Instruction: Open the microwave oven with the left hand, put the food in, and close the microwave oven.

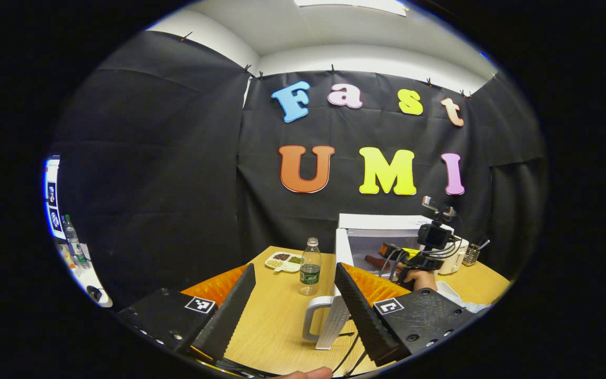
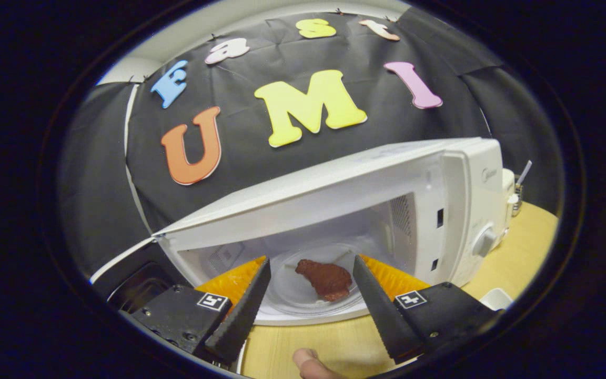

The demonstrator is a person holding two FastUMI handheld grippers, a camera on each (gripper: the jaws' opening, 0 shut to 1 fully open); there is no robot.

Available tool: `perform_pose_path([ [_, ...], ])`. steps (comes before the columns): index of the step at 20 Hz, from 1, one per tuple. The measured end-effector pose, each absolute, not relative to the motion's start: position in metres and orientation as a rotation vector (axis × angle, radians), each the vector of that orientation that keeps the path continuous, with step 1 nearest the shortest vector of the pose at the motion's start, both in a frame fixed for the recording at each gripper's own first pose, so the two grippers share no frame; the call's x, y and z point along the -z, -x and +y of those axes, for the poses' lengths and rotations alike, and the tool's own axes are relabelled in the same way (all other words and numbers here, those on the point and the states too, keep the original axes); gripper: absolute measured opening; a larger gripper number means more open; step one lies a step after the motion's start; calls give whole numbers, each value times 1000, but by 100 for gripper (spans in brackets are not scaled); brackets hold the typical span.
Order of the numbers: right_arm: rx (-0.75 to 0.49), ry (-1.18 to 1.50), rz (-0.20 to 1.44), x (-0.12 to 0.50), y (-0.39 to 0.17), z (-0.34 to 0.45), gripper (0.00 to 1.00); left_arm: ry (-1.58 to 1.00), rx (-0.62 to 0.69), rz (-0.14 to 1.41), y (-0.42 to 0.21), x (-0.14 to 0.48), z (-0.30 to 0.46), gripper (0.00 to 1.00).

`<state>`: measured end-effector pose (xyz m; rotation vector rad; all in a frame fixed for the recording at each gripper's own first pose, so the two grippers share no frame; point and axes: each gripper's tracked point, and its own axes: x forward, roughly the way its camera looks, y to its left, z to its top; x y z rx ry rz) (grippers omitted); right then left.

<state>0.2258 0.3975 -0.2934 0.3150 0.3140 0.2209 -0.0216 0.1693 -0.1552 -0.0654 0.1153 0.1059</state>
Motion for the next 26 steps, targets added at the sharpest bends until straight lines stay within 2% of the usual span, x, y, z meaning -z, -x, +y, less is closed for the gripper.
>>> perform_pose_path([
  [3,-258,-293,298,268,-195,370,100,58,-115,155,19,174,178,94],
  [4,-264,-280,292,258,-183,359,89,56,-117,156,19,176,180,94],
  [5,-276,-262,286,248,-170,348,100,59,-125,149,20,176,182,94],
  [8,-306,-228,237,214,-126,310,100,104,-116,146,34,181,180,93],
  [9,-299,-229,217,202,-111,296,100,102,-84,140,37,181,173,69],
  [10,-285,-232,206,194,-96,279,100,91,-69,144,44,184,171,51],
  [12,-280,-229,175,172,-62,255,100,30,-148,131,65,184,192,14],
  [13,-280,-209,150,160,-48,242,100,18,-162,107,68,180,198,0],
  [14,-281,-184,129,151,-35,228,100,30,-142,104,73,179,190,0],
  [15,-276,-161,112,143,-22,215,89,53,-126,106,81,179,182,0],
  [18,-267,-129,87,129,12,185,89,61,-127,97,87,184,186,0],
  [19,-266,-115,80,128,21,178,100,64,-123,86,84,184,187,0],
  [20,-234,-94,69,125,27,163,89,73,-122,88,80,189,188,0],
  [21,-195,-73,57,123,32,148,89,85,-118,94,76,196,188,0],
  [22,-177,-63,48,124,35,143,100,92,-122,104,71,204,190,0],
  [25,-197,-77,62,128,49,137,100,106,-99,119,50,222,184,0],
  [26,-182,-93,69,129,50,127,90,97,-96,123,42,229,183,0],
])
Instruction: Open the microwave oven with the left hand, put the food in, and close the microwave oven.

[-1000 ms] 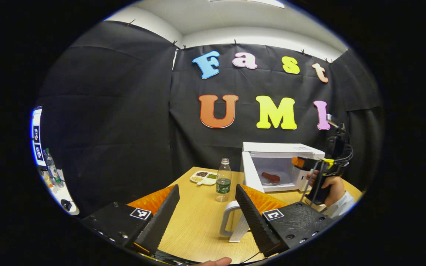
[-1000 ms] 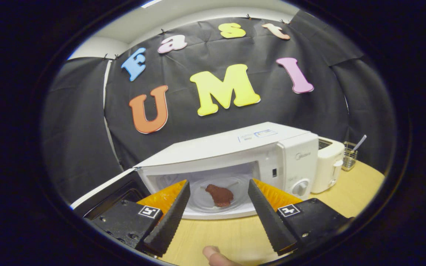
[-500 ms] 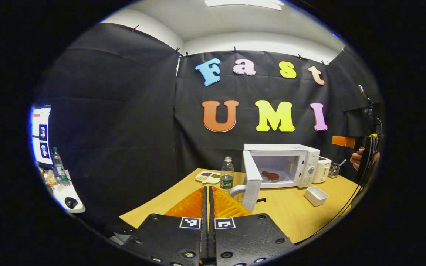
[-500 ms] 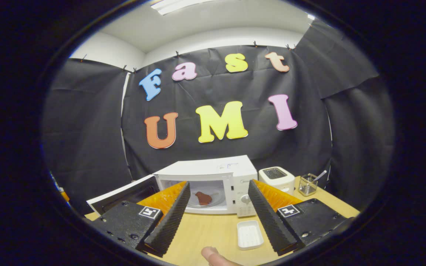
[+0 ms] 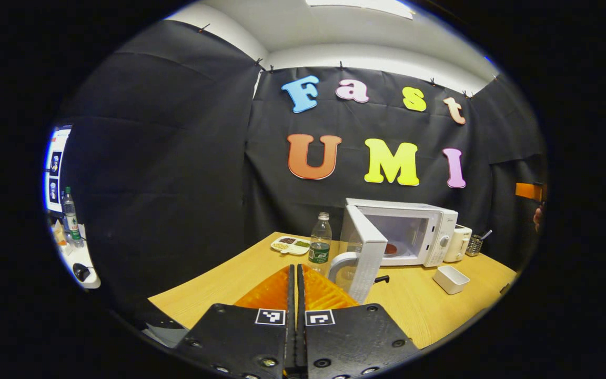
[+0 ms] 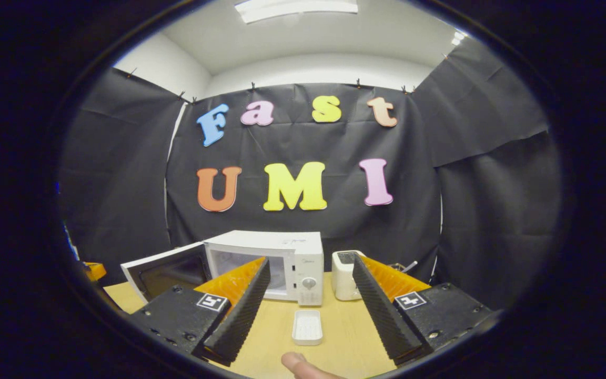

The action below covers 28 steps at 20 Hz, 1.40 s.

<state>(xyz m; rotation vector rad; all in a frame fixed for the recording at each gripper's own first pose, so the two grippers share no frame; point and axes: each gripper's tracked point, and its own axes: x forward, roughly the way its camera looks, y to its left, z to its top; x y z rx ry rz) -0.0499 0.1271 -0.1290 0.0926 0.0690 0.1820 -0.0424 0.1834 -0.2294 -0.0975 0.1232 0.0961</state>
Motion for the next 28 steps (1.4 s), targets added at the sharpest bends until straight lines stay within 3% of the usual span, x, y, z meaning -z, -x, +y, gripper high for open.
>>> perform_pose_path([
  [1,-156,-111,76,130,51,117,100,87,-98,130,31,238,185,0],
  [3,-117,-156,78,129,53,101,100,108,-80,147,14,250,181,0],
  [4,-113,-180,81,130,53,96,89,128,-68,156,8,257,176,0],
  [5,-109,-202,81,129,54,92,89,136,-58,159,3,262,173,11],
  [6,-87,-211,75,128,53,82,89,134,-61,170,-3,268,174,0],
  [7,-47,-200,55,125,54,69,100,134,-56,180,-8,276,174,0],
  [9,-5,-168,16,117,57,56,100,140,-40,197,-15,284,166,0],
  [20,-76,-169,13,121,69,63,100,126,106,199,-28,291,94,0],
  [21,-82,-184,3,119,70,62,89,121,125,204,-30,294,86,0],
  [22,-85,-195,-3,118,70,61,89,117,142,206,-30,295,76,0],
  [23,-84,-198,-2,119,70,59,100,115,163,204,-32,293,66,0],
  [25,-96,-194,-4,119,71,58,100,109,207,205,-34,294,43,0],
  [26,-105,-188,-6,119,71,60,89,109,229,204,-37,293,32,11],
  [27,-115,-181,-6,119,72,59,100,115,244,196,-40,290,21,0],
  [28,-120,-180,-4,120,72,58,100,121,264,195,-44,289,9,0],
])
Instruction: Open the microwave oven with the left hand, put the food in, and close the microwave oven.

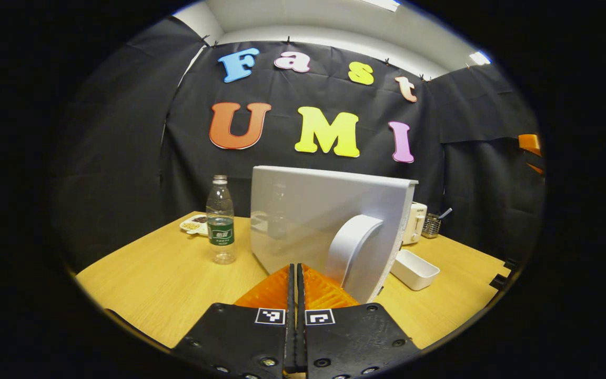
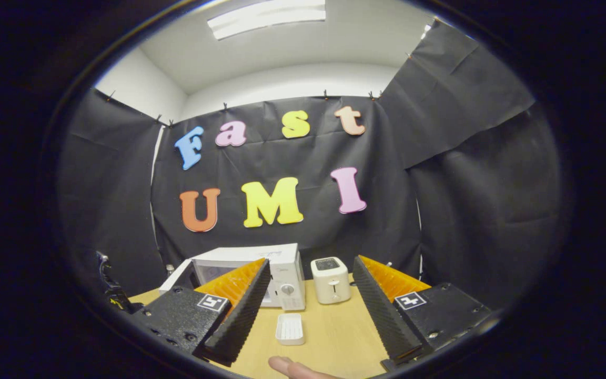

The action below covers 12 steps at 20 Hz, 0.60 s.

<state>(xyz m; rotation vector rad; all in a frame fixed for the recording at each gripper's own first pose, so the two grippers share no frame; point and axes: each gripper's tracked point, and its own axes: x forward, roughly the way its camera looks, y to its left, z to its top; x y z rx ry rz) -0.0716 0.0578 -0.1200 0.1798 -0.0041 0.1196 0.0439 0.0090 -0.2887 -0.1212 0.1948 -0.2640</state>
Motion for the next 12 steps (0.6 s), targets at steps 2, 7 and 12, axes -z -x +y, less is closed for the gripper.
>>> perform_pose_path([
  [2,-125,-188,-10,116,74,54,89,131,303,195,-50,287,-17,0],
  [7,-146,-155,-33,102,87,43,100,78,362,176,-80,280,-76,0],
  [12,-135,-132,-74,87,99,25,100,104,392,186,-112,276,-125,0],
])
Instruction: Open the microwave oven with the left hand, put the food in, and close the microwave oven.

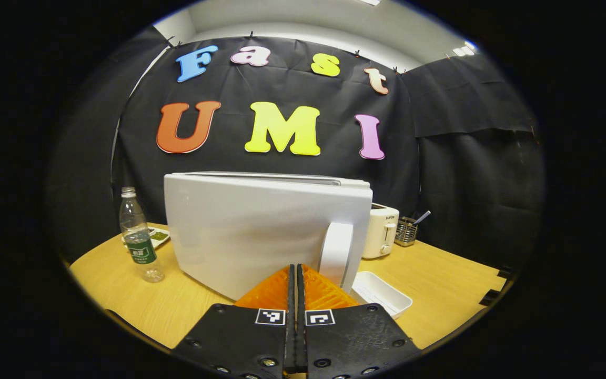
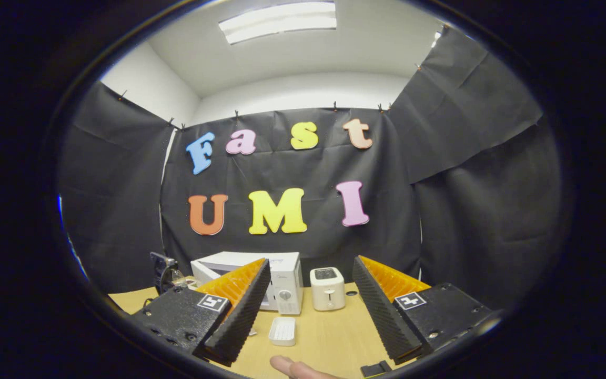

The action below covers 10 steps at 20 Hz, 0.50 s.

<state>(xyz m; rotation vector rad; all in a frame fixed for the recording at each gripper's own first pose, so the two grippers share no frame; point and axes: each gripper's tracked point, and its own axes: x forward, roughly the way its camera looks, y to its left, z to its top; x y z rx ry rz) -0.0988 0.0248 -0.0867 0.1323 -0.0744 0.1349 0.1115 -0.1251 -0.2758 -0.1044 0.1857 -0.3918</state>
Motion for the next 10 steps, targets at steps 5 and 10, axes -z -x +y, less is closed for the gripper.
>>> perform_pose_path([
  [5,-92,-198,-89,90,99,3,99,89,376,208,-138,281,-151,0],
  [10,-89,-200,-97,95,100,-17,100,119,341,231,-174,294,-163,0],
])
